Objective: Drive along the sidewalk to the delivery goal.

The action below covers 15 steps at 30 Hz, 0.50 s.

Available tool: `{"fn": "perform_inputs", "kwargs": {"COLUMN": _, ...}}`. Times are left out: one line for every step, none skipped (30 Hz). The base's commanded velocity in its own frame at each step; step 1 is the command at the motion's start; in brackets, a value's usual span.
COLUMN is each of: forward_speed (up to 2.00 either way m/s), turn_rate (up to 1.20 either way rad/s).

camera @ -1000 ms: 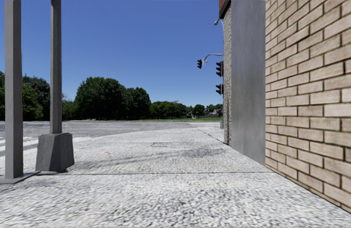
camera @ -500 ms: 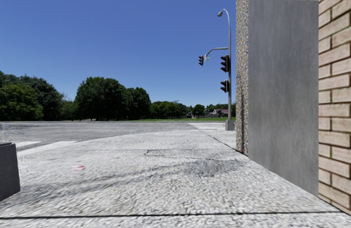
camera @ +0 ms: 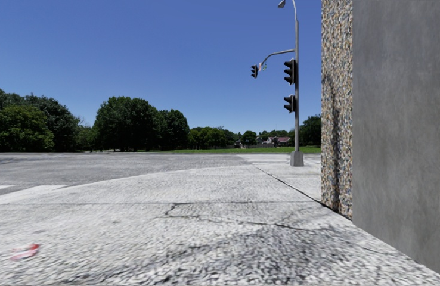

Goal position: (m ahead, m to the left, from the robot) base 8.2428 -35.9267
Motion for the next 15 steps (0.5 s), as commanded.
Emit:
{"fn": "perform_inputs", "kwargs": {"forward_speed": 2.00, "turn_rate": 0.00}}
{"fn": "perform_inputs", "kwargs": {"forward_speed": 2.00, "turn_rate": 0.00}}
{"fn": "perform_inputs", "kwargs": {"forward_speed": 2.00, "turn_rate": 0.00}}
{"fn": "perform_inputs", "kwargs": {"forward_speed": 2.00, "turn_rate": 0.00}}
{"fn": "perform_inputs", "kwargs": {"forward_speed": 2.00, "turn_rate": 0.00}}
{"fn": "perform_inputs", "kwargs": {"forward_speed": 2.00, "turn_rate": 0.00}}
{"fn": "perform_inputs", "kwargs": {"forward_speed": 2.00, "turn_rate": 0.00}}
{"fn": "perform_inputs", "kwargs": {"forward_speed": 2.00, "turn_rate": 0.00}}
{"fn": "perform_inputs", "kwargs": {"forward_speed": 2.00, "turn_rate": 0.00}}
{"fn": "perform_inputs", "kwargs": {"forward_speed": 2.00, "turn_rate": 0.00}}
{"fn": "perform_inputs", "kwargs": {"forward_speed": 2.00, "turn_rate": 0.00}}
{"fn": "perform_inputs", "kwargs": {"forward_speed": 2.00, "turn_rate": 0.00}}
{"fn": "perform_inputs", "kwargs": {"forward_speed": 2.00, "turn_rate": 0.00}}
{"fn": "perform_inputs", "kwargs": {"forward_speed": 2.00, "turn_rate": 0.00}}
{"fn": "perform_inputs", "kwargs": {"forward_speed": 2.00, "turn_rate": 0.00}}
